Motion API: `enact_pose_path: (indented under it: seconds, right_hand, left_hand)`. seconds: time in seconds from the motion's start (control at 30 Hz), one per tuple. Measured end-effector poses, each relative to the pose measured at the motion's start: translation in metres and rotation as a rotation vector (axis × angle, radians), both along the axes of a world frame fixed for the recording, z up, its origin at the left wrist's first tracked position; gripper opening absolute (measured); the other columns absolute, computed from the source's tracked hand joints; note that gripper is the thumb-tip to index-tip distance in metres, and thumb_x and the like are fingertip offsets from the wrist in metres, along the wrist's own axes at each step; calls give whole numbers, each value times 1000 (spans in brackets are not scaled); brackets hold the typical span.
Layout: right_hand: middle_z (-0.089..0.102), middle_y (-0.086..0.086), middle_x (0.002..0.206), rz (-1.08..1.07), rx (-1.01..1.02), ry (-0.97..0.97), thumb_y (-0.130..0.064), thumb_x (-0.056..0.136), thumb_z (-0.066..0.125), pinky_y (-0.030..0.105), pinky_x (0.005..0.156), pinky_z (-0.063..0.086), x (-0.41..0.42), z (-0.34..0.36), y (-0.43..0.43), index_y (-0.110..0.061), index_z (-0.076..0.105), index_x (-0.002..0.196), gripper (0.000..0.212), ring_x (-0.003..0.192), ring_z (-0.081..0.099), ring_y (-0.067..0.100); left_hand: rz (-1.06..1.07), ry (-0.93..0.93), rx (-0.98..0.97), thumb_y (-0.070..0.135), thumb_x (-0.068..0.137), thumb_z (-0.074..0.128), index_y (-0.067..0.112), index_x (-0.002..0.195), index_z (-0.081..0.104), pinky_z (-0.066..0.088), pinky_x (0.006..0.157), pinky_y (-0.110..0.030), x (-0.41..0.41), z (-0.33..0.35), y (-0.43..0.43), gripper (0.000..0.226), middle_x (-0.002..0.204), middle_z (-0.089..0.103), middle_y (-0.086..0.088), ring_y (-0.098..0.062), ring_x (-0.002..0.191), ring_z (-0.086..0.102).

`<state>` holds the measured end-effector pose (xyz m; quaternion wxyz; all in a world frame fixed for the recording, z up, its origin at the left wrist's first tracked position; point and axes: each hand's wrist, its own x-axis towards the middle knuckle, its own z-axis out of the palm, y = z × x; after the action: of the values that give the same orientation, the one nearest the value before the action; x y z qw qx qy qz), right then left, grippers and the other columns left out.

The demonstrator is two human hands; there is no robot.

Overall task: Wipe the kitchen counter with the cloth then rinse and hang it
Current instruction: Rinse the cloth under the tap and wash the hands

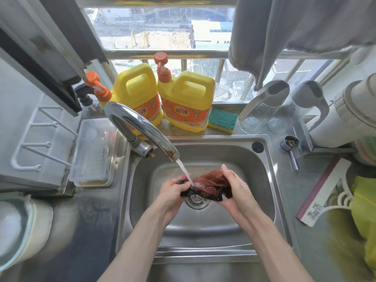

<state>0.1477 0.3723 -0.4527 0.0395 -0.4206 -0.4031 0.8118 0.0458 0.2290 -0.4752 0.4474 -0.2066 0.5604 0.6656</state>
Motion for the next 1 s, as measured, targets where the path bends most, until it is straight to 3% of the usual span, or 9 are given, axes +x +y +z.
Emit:
enact_pose_path:
  seconds: [0.13, 0.23, 0.3, 0.4, 0.53, 0.7, 0.83, 0.9, 1.0]
  right_hand:
    - [79, 21, 94, -15, 111, -11, -10, 104, 56, 44, 73, 64, -4, 1, 1, 0, 63, 107, 13, 84, 79, 32]
    - [74, 17, 85, -71, 109, -20, 4, 99, 52, 38, 71, 59, -8, 1, 1, -5, 65, 101, 16, 73, 74, 23]
    - [69, 18, 88, -90, 92, 14, 8, 96, 49, 38, 73, 55, -9, 0, 1, -4, 66, 103, 22, 77, 69, 23]
    - [65, 12, 84, -75, 12, 96, 10, 89, 48, 34, 71, 50, -8, 3, -1, -3, 64, 105, 26, 74, 64, 19]
    - [66, 15, 87, -74, -116, 216, 3, 72, 56, 35, 78, 52, -9, 6, 2, -2, 62, 112, 40, 81, 66, 24]
    - [72, 16, 100, -78, 191, 99, 10, 85, 72, 39, 94, 56, -3, -7, 14, -9, 68, 124, 43, 96, 68, 27]
    - [79, 5, 104, 105, 590, -120, -6, 89, 79, 37, 98, 58, -1, -13, 9, -18, 72, 117, 31, 100, 74, 17]
    - [80, 2, 101, 105, 607, -120, -15, 96, 74, 42, 98, 60, -4, -12, 4, -14, 73, 111, 15, 98, 76, 16]
    - [80, 12, 103, 58, 440, -63, -23, 102, 66, 55, 97, 59, -11, -11, -6, -8, 72, 107, 17, 101, 77, 30]
  left_hand:
    - [92, -142, 152, -31, 81, 25, -6, 132, 51, 53, 86, -32, -4, 9, -9, 62, 88, 74, -20, -27, 77, 75]
    - [172, -239, 237, -23, 77, 13, -6, 127, 54, 50, 101, -46, -2, 10, -14, 67, 85, 77, -19, -32, 79, 77]
    - [165, -276, 301, -11, 82, 26, -4, 120, 59, 43, 109, -54, 0, 10, -13, 51, 100, 73, -19, -35, 92, 72]
    - [94, -264, 275, 12, 96, 54, -5, 123, 63, 45, 109, -49, 2, 7, -6, 34, 119, 68, -25, -33, 104, 66]
    - [-33, -198, 141, 14, 101, 60, -4, 125, 67, 63, 80, -32, 6, 1, 1, 31, 123, 71, -21, -25, 98, 74]
    - [162, -145, 14, 24, 103, 58, -8, 116, 69, 64, 63, -32, -8, -4, -12, 36, 110, 75, -26, -29, 84, 77]
    - [303, -154, 73, 51, 103, 42, 11, 115, 71, 59, 75, -39, -12, 0, -9, 51, 112, 75, -18, -27, 99, 73]
    - [310, -197, 114, 55, 103, 39, 17, 120, 68, 55, 79, -39, -11, 3, -4, 50, 117, 74, -17, -29, 108, 69]
    - [246, -218, 126, 45, 100, 57, 10, 114, 69, 53, 86, -37, -7, 10, 1, 40, 109, 77, -18, -29, 103, 70]
